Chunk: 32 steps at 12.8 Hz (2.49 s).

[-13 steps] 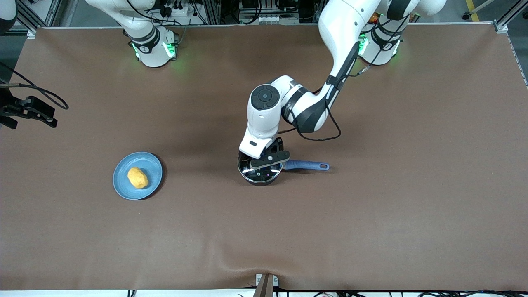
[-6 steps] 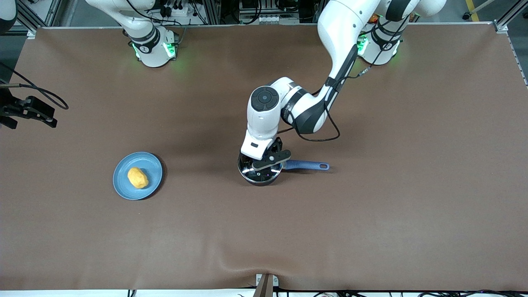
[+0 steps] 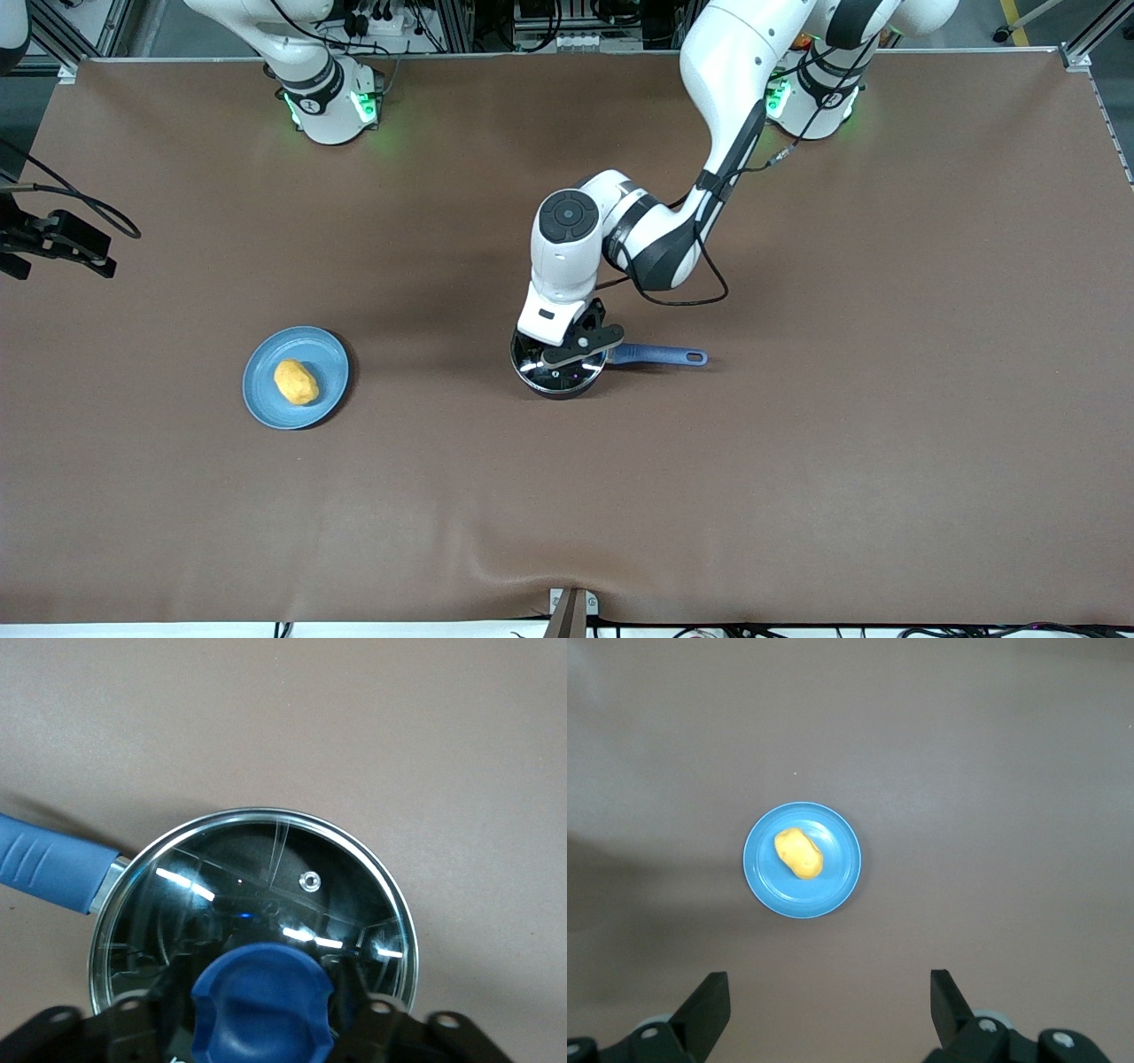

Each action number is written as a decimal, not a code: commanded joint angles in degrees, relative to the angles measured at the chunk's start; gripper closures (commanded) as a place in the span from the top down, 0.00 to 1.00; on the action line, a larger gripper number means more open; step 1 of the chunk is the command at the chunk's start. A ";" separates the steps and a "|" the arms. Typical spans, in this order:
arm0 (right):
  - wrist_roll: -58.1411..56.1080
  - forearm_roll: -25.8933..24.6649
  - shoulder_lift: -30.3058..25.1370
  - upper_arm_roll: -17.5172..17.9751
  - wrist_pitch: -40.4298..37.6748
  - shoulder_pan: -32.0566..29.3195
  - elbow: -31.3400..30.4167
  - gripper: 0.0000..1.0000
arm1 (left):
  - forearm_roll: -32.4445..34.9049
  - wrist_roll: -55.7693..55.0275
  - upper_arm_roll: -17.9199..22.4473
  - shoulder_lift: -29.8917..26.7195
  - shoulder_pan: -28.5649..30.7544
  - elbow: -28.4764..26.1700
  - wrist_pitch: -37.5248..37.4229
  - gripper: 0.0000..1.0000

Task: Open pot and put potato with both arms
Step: 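Lower the left gripper and grasp the blue lid knob, then lift the lid with the left gripper while the right gripper grasps the potato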

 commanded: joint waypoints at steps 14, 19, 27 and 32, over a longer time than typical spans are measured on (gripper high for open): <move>-2.21 0.15 4.87 1.17 0.15 1.86 0.03 1.00 | -1.45 31.72 0.44 -19.27 13.26 -5.08 -16.50 0.00; -4.66 -0.12 14.36 1.17 0.85 5.47 -1.20 1.00 | -1.80 56.23 0.35 -26.40 26.88 -16.42 -15.98 0.00; -13.27 -0.29 25.44 1.17 19.54 5.22 -9.10 1.00 | -1.80 69.63 0.44 -27.03 36.83 -35.30 4.72 0.00; -17.06 -0.29 30.63 1.25 29.49 4.16 -13.06 1.00 | -1.80 73.25 0.44 -24.65 38.69 -44.80 19.33 0.00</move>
